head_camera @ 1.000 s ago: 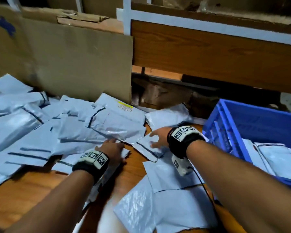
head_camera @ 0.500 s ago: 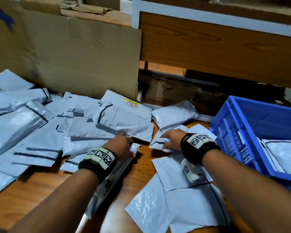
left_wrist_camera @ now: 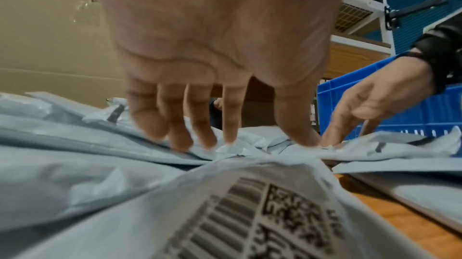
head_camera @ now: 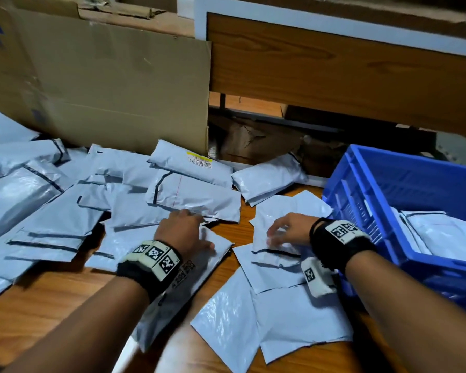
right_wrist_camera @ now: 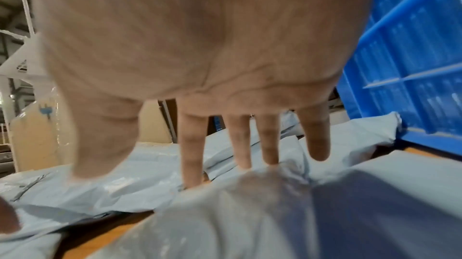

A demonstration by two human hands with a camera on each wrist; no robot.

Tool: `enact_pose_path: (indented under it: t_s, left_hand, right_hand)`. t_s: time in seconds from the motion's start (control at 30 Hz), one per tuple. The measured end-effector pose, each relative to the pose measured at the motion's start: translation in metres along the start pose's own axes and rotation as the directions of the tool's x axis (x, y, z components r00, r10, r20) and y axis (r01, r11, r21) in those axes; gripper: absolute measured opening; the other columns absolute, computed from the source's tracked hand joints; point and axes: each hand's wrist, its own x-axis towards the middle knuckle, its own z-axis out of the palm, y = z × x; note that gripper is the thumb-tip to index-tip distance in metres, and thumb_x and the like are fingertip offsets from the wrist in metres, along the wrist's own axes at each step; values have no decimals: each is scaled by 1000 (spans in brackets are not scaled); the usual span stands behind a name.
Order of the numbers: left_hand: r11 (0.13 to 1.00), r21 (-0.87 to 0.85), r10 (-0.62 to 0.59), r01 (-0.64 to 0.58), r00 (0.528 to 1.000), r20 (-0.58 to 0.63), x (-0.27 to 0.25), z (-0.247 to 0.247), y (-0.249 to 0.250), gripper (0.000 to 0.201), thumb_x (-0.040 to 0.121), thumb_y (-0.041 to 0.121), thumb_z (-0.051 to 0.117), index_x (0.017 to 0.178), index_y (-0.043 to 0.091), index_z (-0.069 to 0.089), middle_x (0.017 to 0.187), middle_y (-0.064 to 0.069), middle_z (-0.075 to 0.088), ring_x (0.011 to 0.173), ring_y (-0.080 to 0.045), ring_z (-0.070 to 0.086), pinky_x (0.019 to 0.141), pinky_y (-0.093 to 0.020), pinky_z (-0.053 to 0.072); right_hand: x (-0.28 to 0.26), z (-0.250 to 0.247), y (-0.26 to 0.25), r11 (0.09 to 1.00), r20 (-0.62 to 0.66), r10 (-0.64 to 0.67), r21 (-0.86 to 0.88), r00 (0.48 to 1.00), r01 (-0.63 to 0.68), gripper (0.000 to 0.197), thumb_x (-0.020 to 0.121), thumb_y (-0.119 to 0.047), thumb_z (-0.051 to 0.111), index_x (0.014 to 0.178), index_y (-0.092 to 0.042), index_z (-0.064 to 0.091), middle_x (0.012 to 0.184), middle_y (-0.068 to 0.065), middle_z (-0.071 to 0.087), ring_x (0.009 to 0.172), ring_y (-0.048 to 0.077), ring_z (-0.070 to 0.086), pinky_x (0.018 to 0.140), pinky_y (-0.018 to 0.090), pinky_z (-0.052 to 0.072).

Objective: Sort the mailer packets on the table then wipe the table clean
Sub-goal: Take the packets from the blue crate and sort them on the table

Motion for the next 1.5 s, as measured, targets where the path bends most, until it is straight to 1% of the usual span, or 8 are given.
enact_pose_path:
  t_s: [0.2,0.43,0.67,0.83,0.9,1.0,1.23,1.5]
  left_hand:
    - [990,71,-135,124,974,184,-23,12,6,95,49,76,74,129,38,39,132,-7,38,121,-35,42,94,-51,44]
    - [1000,-28,-13,14,998,56,-23,4,13,73,69,56,70,131,36,37,123,-8,48,112,-33,53,86,-42,48]
    - [999,32,-38,34,990,132,-22,16,32,94,63,76,63,139,37,25,132,-10,42,121,-37,42,94,-49,42]
    - [998,70,-11,3,993,115,-25,13,37,81,73,54,67,141,36,26,127,-8,55,113,-32,56,90,-41,48]
    - [1000,8,-9,9,999,53,-22,2,36,67,80,47,63,139,36,34,126,-6,58,112,-30,58,90,-40,49]
    - [986,-169,-8,5,1000,-21,-13,-31,33,83,70,47,76,142,40,35,130,-4,58,117,-28,55,91,-36,48]
    - [898,-413,56,-152,970,-236,15,-114,80,91,65,48,82,144,32,40,138,-5,54,127,-27,49,102,-34,42]
    - [827,-418,272,-377,918,-289,41,-174,192,91,66,46,83,144,21,42,143,-3,49,129,-23,47,99,-28,39]
  right_hand:
    - [18,24,-22,965,-123,209,-136,970,-225,78,80,-71,52,146,-37,30,152,11,23,136,39,29,109,49,30]
    - [13,14,-18,991,-196,93,-72,976,-109,68,82,-32,71,143,-24,42,145,4,45,132,25,43,104,31,39]
    - [4,31,-7,964,-137,239,-81,961,-252,91,66,-78,55,144,-36,32,149,7,29,135,35,35,106,49,36]
    - [0,38,-17,950,-167,278,-98,946,-296,79,80,-65,54,148,-40,22,153,9,25,137,39,31,108,51,32]
    - [-4,26,-20,968,-173,231,-57,957,-244,67,85,-47,58,146,-37,31,151,6,35,135,32,39,108,47,36]
    - [-17,0,-22,983,-248,183,14,951,-185,57,86,-29,59,141,-35,44,145,2,46,129,26,47,105,37,41]
    - [-76,-97,-17,993,-503,92,109,859,-42,50,83,-35,69,131,-31,57,131,-4,60,122,18,54,85,18,37]
    - [-152,-188,55,992,-552,115,28,826,-119,45,83,-35,71,126,-28,62,118,-3,66,105,17,61,81,25,45]
